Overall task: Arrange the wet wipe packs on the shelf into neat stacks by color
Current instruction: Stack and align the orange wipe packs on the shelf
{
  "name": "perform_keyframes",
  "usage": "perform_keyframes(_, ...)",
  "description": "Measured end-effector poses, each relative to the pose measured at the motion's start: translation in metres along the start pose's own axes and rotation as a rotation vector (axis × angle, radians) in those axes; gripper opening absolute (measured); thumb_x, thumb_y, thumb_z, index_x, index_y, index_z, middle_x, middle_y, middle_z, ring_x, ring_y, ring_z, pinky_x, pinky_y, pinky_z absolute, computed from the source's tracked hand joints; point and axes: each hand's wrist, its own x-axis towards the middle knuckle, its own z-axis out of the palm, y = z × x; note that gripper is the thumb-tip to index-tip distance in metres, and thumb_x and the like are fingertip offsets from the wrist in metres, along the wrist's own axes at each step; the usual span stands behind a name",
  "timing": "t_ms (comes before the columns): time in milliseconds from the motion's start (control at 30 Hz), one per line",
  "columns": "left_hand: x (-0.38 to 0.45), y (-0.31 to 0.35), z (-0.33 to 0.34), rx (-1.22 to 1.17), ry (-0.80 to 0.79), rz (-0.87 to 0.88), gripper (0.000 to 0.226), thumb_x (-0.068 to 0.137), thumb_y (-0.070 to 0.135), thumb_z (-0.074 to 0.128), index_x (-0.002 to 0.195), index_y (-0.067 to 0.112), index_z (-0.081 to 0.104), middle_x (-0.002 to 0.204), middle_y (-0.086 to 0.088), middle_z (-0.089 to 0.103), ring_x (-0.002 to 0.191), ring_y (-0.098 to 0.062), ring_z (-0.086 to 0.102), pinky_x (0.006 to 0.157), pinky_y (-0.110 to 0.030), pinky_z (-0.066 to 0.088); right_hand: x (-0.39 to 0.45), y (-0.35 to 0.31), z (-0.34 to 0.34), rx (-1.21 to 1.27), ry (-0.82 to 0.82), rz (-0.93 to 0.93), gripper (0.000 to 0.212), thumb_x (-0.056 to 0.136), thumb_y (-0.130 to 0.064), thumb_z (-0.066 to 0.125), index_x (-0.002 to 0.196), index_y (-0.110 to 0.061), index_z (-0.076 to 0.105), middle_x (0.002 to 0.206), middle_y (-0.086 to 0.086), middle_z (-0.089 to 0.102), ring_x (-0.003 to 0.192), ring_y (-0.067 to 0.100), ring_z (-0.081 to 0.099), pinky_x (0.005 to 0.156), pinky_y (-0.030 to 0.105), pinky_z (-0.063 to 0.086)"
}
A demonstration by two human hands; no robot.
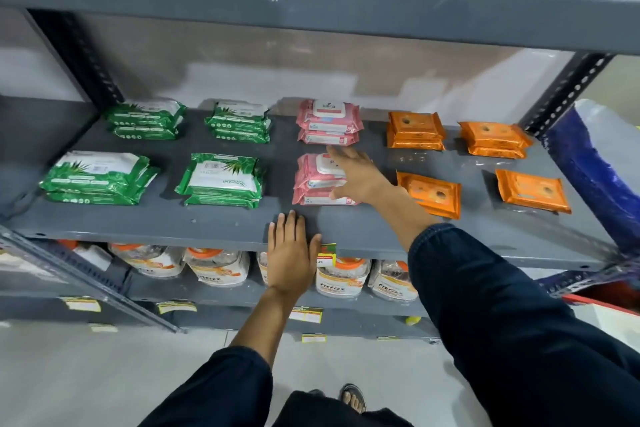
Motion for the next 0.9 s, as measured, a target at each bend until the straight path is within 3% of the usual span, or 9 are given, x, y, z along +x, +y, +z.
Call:
perform_keyframes(67,0.001,0.009,-0.004,0.006,0.046,0.034,0.06,0.095,0.042,0.024,0.121,-0.001,0.055,0.125,-0.021,0.058,0.12,-0.038,0.05,0.103,-0.05,0.035,-0.008,0.008,-0.007,0.086,0.05,0.015,0.097,0.081,-0.026,0.072,0.152,-0.022,0.007,0.161,0.003,0.012,0.148,0.028,0.009,0.12,0.05,0.019)
perform_keyframes(200,0.008,0.051,-0.009,-0.06,0.067,0.164,0.049,0.089,0.033,0.034,0.116,0.001,0.059,0.114,-0.016,0.064,0.103,-0.033,0.059,0.09,-0.043,0.047,-0.032,0.056,-0.022,0.262,0.248,0.153,0.086,0.081,-0.022,0.072,0.15,-0.015,0.02,0.159,0.007,0.023,0.147,0.025,0.019,0.117,0.036,0.024)
perform_keyframes(300,0.012,0.08,0.001,-0.076,0.027,0.299,0.048,0.09,0.033,0.034,0.118,0.002,0.058,0.116,-0.015,0.064,0.107,-0.031,0.059,0.092,-0.042,0.047,-0.056,0.104,-0.02,0.279,0.215,0.269,0.071,0.086,-0.024,0.067,0.147,-0.014,0.031,0.157,0.008,0.027,0.145,0.024,0.026,0.116,0.033,0.026)
perform_keyframes(400,0.016,0.107,0.017,-0.053,-0.041,0.392,0.054,0.095,0.037,0.027,0.118,0.001,0.059,0.12,-0.016,0.063,0.114,-0.031,0.057,0.095,-0.044,0.045,-0.074,0.146,-0.01,0.148,0.168,0.323,0.067,0.087,-0.023,0.065,0.145,-0.011,0.033,0.156,0.012,0.029,0.144,0.028,0.026,0.117,0.038,0.026)
perform_keyframes(533,0.026,0.134,0.041,0.033,-0.1,0.371,0.059,0.093,0.039,0.027,0.123,-0.003,0.055,0.126,-0.019,0.058,0.12,-0.032,0.052,0.098,-0.047,0.041,-0.084,0.175,0.0,0.023,0.056,0.283,0.068,0.089,-0.022,0.062,0.148,-0.018,0.029,0.16,0.006,0.02,0.149,0.025,0.013,0.119,0.04,0.024)
perform_keyframes(633,0.036,0.149,0.055,0.036,-0.123,0.276,0.063,0.09,0.04,0.029,0.128,-0.007,0.048,0.132,-0.023,0.051,0.124,-0.036,0.048,0.101,-0.046,0.037,-0.084,0.191,0.001,-0.012,0.032,0.207,0.058,0.094,-0.019,0.055,0.147,-0.022,0.031,0.16,0.002,0.02,0.149,0.02,0.013,0.117,0.037,0.026)
perform_keyframes(767,0.048,0.169,0.068,0.016,-0.136,0.239,0.063,0.096,0.036,0.04,0.142,-0.004,0.025,0.149,-0.023,0.026,0.137,-0.035,0.026,0.112,-0.041,0.02,-0.082,0.211,-0.001,-0.019,0.027,0.103,0.054,0.097,-0.013,0.048,0.147,-0.021,0.03,0.16,0.001,0.02,0.149,0.018,0.013,0.118,0.033,0.023)
perform_keyframes(900,0.048,0.183,0.078,-0.003,-0.087,0.184,0.06,0.089,0.027,0.059,0.135,-0.007,0.039,0.14,-0.026,0.04,0.126,-0.039,0.044,0.104,-0.045,0.035,-0.08,0.23,-0.003,0.043,0.024,0.036,0.054,0.097,-0.007,0.047,0.147,-0.022,0.031,0.159,0.001,0.021,0.149,0.018,0.011,0.118,0.032,0.022)
